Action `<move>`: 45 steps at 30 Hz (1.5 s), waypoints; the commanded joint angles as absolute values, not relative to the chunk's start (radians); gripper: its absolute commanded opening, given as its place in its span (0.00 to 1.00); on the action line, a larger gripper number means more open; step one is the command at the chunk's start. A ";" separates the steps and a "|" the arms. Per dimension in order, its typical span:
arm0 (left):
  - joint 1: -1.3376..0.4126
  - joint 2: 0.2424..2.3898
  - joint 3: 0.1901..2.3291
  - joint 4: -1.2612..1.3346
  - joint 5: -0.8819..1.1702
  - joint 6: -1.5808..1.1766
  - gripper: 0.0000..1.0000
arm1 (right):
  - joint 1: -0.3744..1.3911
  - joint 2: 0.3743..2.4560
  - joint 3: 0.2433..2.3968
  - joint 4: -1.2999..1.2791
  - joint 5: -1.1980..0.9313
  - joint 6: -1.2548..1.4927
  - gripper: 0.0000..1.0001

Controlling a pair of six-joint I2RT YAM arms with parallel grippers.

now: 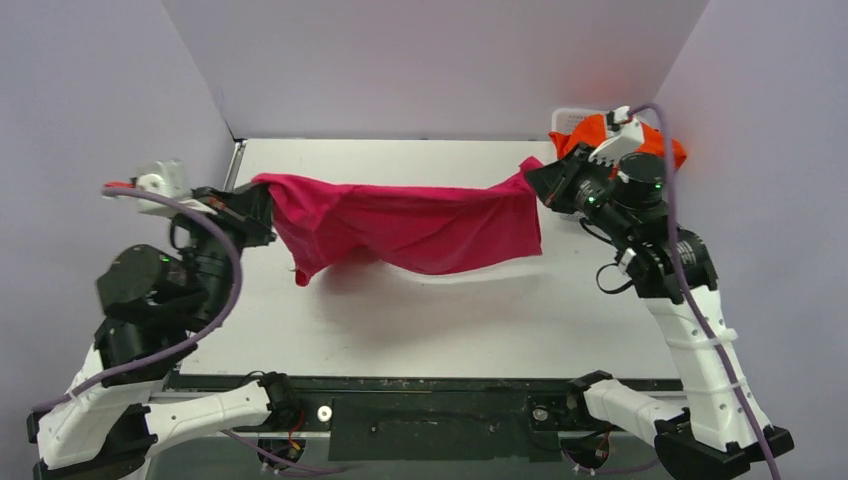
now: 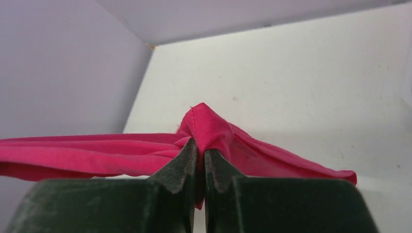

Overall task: Fold and stack the t-shirts
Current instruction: Flatten out the tshirt

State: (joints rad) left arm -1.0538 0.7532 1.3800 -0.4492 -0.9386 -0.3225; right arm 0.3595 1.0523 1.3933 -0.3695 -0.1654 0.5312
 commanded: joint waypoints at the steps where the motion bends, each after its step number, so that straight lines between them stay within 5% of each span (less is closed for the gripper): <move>1: -1.051 0.795 1.601 -0.329 -0.865 -0.101 0.00 | 0.360 0.997 1.596 -0.419 -0.250 0.573 0.00; 13: -1.051 0.953 2.106 -0.510 -0.462 -0.039 0.00 | 0.359 0.947 1.883 -0.441 -0.289 0.600 0.00; 26: -0.961 1.158 1.863 -0.088 -0.913 0.317 0.00 | 0.350 1.063 1.780 -0.502 0.010 0.538 0.00; 34: -0.350 1.421 1.900 -0.252 -0.291 -0.079 0.00 | 0.223 1.333 1.770 -0.368 -0.045 0.556 0.00; 45: -0.157 1.797 2.449 -0.315 0.010 -0.092 0.00 | 0.148 1.730 2.171 -0.272 -0.280 0.618 0.00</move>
State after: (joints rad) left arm -0.1898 1.8168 2.2963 -0.3721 -0.1291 -0.0910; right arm 0.1562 1.7493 2.0514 -0.3733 -0.1905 0.6010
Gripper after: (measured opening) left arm 0.031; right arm 0.021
